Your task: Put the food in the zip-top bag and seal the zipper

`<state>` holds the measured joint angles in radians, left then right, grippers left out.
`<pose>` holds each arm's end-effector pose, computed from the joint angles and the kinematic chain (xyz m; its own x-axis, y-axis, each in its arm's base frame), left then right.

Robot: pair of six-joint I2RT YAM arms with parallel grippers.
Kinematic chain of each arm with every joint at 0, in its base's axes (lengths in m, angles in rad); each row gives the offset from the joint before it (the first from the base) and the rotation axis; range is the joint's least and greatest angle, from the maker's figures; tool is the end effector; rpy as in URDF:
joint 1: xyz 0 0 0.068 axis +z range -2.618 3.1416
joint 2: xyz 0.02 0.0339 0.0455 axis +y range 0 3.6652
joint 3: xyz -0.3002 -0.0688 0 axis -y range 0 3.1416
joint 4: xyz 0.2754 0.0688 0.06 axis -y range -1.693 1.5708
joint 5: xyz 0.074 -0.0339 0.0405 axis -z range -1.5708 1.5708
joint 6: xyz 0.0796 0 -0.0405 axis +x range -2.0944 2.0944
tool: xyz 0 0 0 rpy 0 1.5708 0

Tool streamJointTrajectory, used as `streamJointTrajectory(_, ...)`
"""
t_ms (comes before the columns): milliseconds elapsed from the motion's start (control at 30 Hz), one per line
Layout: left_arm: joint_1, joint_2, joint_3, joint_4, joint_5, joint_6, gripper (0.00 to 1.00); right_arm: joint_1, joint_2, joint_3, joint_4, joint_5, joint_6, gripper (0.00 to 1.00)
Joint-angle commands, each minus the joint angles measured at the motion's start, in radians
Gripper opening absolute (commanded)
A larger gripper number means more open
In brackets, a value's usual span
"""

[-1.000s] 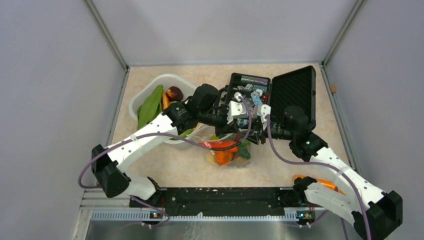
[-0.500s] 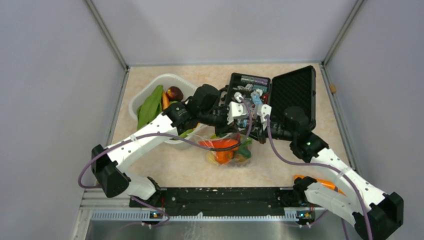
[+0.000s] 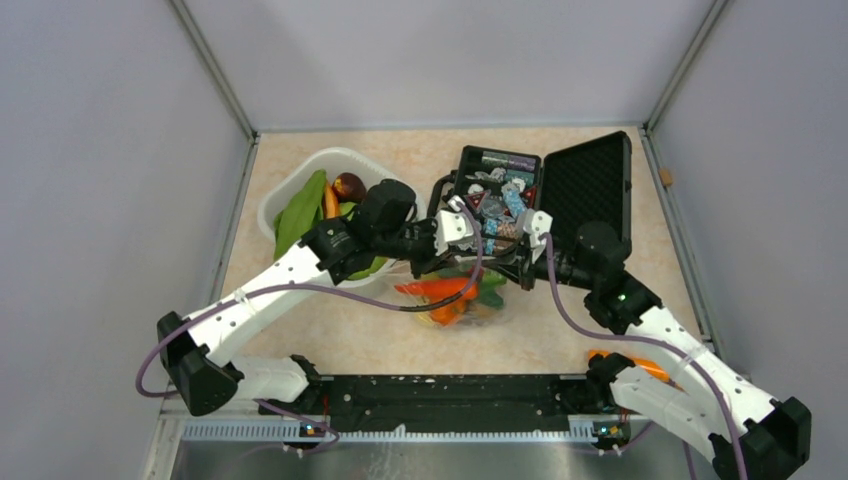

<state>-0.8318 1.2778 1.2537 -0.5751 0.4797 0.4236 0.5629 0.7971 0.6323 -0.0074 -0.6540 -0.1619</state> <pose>0.1948 -0.2683 0.3727 0.0288 0.5098 -0.8598 0.9879 0.1166 0.1022 0.1660 0.1620 0.3187 0.0070 -0.1469 -0.9891 -0.9416 0.3320 -0.0559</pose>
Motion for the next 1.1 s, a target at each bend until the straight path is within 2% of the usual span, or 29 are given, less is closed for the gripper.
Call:
streamJointTrajectory(0,0.014,-0.033,-0.006,0.069,-0.003,-0.044,0.34,0.006,-0.022,0.004,0.069,-0.006,0.025,0.00)
streamJointTrajectory(33,0.014,-0.031,-0.007,0.084,0.010,-0.052,0.42,0.006,-0.024,0.004,0.073,-0.008,0.027,0.00)
streamJointTrajectory(167,0.013,-0.013,-0.008,0.126,0.045,-0.072,0.59,0.006,-0.025,0.002,0.072,-0.013,0.031,0.00)
streamJointTrajectory(267,0.013,0.005,0.001,0.128,0.052,-0.074,0.62,0.006,-0.025,0.001,0.072,-0.013,0.032,0.00)
streamJointTrajectory(433,0.014,0.026,0.008,0.119,0.048,-0.056,0.56,0.006,-0.028,0.002,0.077,-0.017,0.033,0.00)
streamJointTrajectory(500,0.014,0.037,0.021,0.090,0.048,-0.035,0.50,0.006,-0.026,0.006,0.079,-0.021,0.033,0.00)
streamJointTrajectory(667,0.014,0.052,0.044,0.067,0.020,-0.019,0.21,0.007,-0.024,0.010,0.078,-0.018,0.027,0.00)
streamJointTrajectory(800,0.014,0.052,0.044,0.078,0.016,-0.022,0.08,0.006,-0.024,0.009,0.076,-0.016,0.026,0.00)
streamJointTrajectory(900,0.014,0.045,0.038,0.076,0.004,-0.021,0.07,0.006,-0.025,0.010,0.064,-0.004,0.019,0.00)
streamJointTrajectory(967,0.014,0.037,0.031,0.077,0.002,-0.020,0.16,0.007,-0.025,0.009,0.055,0.009,0.011,0.00)
streamJointTrajectory(1067,0.013,0.030,0.023,0.082,0.006,-0.023,0.24,0.006,-0.028,0.007,0.052,0.011,0.009,0.00)
